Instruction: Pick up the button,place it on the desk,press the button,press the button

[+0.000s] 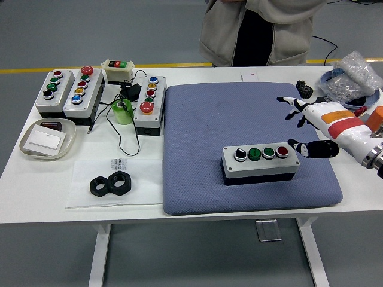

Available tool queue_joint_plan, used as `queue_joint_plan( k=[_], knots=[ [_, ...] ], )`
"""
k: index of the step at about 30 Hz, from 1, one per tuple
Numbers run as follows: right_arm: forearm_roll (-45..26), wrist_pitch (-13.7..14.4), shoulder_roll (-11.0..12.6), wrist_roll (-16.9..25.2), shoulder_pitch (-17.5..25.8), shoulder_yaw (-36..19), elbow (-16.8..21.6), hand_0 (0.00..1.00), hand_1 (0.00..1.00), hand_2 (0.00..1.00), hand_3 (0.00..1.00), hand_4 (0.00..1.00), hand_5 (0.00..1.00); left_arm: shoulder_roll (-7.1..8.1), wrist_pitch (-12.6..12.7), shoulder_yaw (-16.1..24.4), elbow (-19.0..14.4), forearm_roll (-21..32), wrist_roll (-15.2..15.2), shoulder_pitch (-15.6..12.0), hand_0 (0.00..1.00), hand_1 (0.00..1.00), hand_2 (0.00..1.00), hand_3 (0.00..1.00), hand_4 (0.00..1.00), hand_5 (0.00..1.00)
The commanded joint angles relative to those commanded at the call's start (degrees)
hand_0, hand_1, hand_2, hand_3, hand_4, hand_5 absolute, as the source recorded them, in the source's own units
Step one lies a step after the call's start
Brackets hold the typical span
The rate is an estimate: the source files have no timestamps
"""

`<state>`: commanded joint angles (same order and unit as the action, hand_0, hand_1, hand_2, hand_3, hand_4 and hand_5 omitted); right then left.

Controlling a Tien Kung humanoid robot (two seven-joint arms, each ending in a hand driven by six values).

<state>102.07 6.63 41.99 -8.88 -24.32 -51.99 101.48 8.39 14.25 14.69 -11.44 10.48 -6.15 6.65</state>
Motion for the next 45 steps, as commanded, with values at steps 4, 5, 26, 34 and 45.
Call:
queue_joint_plan(
  k=[4,5,26,34,45],
  knots=[
    [-6.6,7.9,-1.5,2.7,1.2,-1.5,-1.1,0.988,0.927,0.998,0.998,0.998,0.242,0.00,0.0,-0.1,0.0,0.1,-0.1,0.0,0.726,0.825,0.878,0.829,0.642,0.998],
    [-8.4,9.3,-1.7,3.0,1.4,-1.7,-1.3,0.988,0.927,0.998,0.998,0.998,0.242,0.01,0.0,-0.1,0.0,0.2,-0.1,0.0,0.726,0.825,0.878,0.829,0.642,0.998],
    [-55.8,14.0,-7.9,14.9,8.5,-9.7,-6.2,0.988,0.920,0.956,0.939,0.790,0.474,-0.04,0.0,0.4,0.0,-0.7,0.1,0.0,0.730,0.826,0.879,0.830,0.639,0.998],
    [-71.8,13.2,-9.7,14.2,10.3,-10.7,-8.7,0.974,0.887,0.923,0.899,0.718,0.561,-0.08,0.1,0.7,0.0,-1.2,0.3,-0.2,0.729,0.826,0.878,0.830,0.638,0.998],
    [-71.9,13.1,-10.5,13.5,12.5,-12.0,-9.0,0.968,0.877,0.915,0.883,0.669,0.599,-0.08,0.2,1.7,0.1,-3.0,0.8,-0.7,0.735,0.828,0.878,0.830,0.639,0.998]
  ],
)
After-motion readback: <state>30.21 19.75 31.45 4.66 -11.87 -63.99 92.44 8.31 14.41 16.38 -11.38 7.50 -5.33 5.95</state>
